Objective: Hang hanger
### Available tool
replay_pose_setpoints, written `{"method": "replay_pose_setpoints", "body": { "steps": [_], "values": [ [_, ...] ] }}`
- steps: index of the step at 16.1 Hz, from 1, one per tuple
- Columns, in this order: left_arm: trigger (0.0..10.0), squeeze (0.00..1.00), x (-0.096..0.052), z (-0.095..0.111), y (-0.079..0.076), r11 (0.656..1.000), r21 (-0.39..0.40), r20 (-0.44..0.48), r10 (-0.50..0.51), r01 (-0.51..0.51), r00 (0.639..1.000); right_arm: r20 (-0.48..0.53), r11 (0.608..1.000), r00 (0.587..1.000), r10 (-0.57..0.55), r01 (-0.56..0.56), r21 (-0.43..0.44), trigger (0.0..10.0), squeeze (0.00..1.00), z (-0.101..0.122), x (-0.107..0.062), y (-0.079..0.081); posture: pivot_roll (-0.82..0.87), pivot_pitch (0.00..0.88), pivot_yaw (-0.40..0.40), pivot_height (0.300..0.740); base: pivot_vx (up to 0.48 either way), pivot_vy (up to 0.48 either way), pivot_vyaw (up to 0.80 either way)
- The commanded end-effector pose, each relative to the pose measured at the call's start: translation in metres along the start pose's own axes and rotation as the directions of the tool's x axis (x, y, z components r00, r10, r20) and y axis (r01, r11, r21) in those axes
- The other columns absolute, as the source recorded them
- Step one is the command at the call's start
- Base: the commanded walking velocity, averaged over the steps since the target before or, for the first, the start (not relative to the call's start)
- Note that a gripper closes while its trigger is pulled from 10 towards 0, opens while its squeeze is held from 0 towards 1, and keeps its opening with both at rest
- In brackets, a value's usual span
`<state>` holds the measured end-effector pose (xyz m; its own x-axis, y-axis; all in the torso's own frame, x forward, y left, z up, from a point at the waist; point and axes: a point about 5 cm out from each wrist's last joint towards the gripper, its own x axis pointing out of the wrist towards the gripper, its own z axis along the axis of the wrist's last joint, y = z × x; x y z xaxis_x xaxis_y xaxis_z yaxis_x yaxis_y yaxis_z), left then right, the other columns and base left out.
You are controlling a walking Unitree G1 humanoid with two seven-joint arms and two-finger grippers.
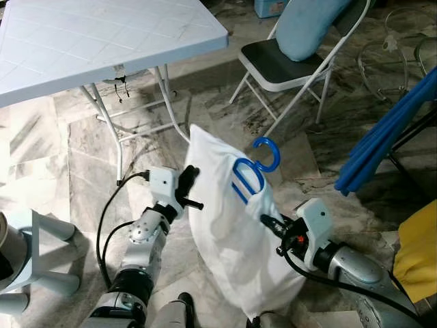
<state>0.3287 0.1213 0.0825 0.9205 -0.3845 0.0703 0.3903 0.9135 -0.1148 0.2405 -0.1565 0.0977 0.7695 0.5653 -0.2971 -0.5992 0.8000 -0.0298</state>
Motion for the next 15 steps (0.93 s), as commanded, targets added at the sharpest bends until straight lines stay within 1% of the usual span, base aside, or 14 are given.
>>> {"method": "replay_pose_setpoints", "body": {
  "steps": [1,2,3,4,5,6,7,9,10,12,15],
  "values": [
    [0.0,0.0,0.001,0.007,0.015,0.998,0.019,0.006,0.064,-0.064,0.998,0.001,0.999,1.0,0.015,-0.015,-0.039,10.0,0.0,0.0,-0.001,0.0,-0.09,0.187,0.068,0.74,0.0,0.0,0.0],
    [0.0,0.0,0.002,0.006,0.018,0.997,0.008,-0.011,0.078,-0.077,0.997,0.013,1.0,1.0,0.006,-0.005,-0.019,10.0,0.0,0.002,-0.002,-0.002,-0.09,0.186,0.068,0.74,0.0,0.0,0.0],
    [0.0,0.0,0.003,0.006,0.016,0.998,0.007,-0.013,0.064,-0.064,0.998,0.016,1.0,1.0,0.005,-0.005,-0.021,10.0,0.0,0.003,-0.002,-0.003,-0.09,0.186,0.068,0.74,0.0,0.0,0.0],
    [0.0,0.0,0.005,0.004,0.006,1.0,-0.011,-0.018,0.004,-0.004,1.0,0.023,0.999,1.0,0.005,-0.005,-0.032,10.0,0.0,0.004,0.0,-0.003,-0.09,0.183,0.068,0.74,0.0,0.0,0.0],
    [2.5,0.0,0.006,0.001,-0.008,0.998,-0.016,-0.022,-0.065,0.065,0.998,0.031,0.999,1.0,0.001,0.001,-0.047,10.0,0.0,0.006,0.003,-0.003,-0.09,0.181,0.065,0.74,0.0,0.0,0.0],
    [9.8,0.0,0.006,-0.002,-0.02,0.991,-0.026,-0.021,-0.132,0.131,0.991,0.043,0.998,0.999,-0.005,0.008,-0.054,10.0,0.0,0.008,0.007,-0.002,-0.09,0.181,0.064,0.74,0.0,0.0,0.0],
    [10.0,1.0,0.005,-0.005,-0.028,0.986,-0.035,-0.019,-0.166,0.165,0.986,0.061,0.998,0.998,-0.006,0.009,-0.059,10.0,0.0,0.011,0.009,0.0,-0.09,0.181,0.064,0.74,0.0,0.0,0.0],
    [10.0,1.0,0.001,-0.013,-0.041,0.978,-0.015,-0.035,-0.206,0.206,0.978,0.116,0.999,0.993,-0.021,0.024,-0.027,10.0,0.0,0.022,0.016,0.002,-0.09,0.181,0.064,0.74,0.0,0.0,0.0],
    [10.0,1.0,0.002,-0.012,-0.043,0.978,-0.012,-0.027,-0.207,0.206,0.978,0.13,1.0,0.992,0.002,0.001,-0.023,10.0,0.0,0.027,0.016,0.005,-0.09,0.181,0.064,0.74,0.0,0.0,0.0],
    [10.0,1.0,0.004,-0.009,-0.041,0.982,0.005,-0.011,-0.186,0.186,0.982,0.149,0.999,0.988,0.031,-0.028,-0.024,10.0,0.0,0.034,0.014,0.008,-0.09,0.182,0.058,0.74,0.0,0.0,0.0],
    [10.0,1.0,0.005,-0.007,-0.033,0.987,0.037,-0.024,-0.154,0.155,0.988,0.19,0.999,0.98,0.051,-0.051,-0.006,10.0,0.0,0.045,0.011,0.007,-0.1,0.184,0.057,0.74,0.0,0.0,0.0]
  ]
}}
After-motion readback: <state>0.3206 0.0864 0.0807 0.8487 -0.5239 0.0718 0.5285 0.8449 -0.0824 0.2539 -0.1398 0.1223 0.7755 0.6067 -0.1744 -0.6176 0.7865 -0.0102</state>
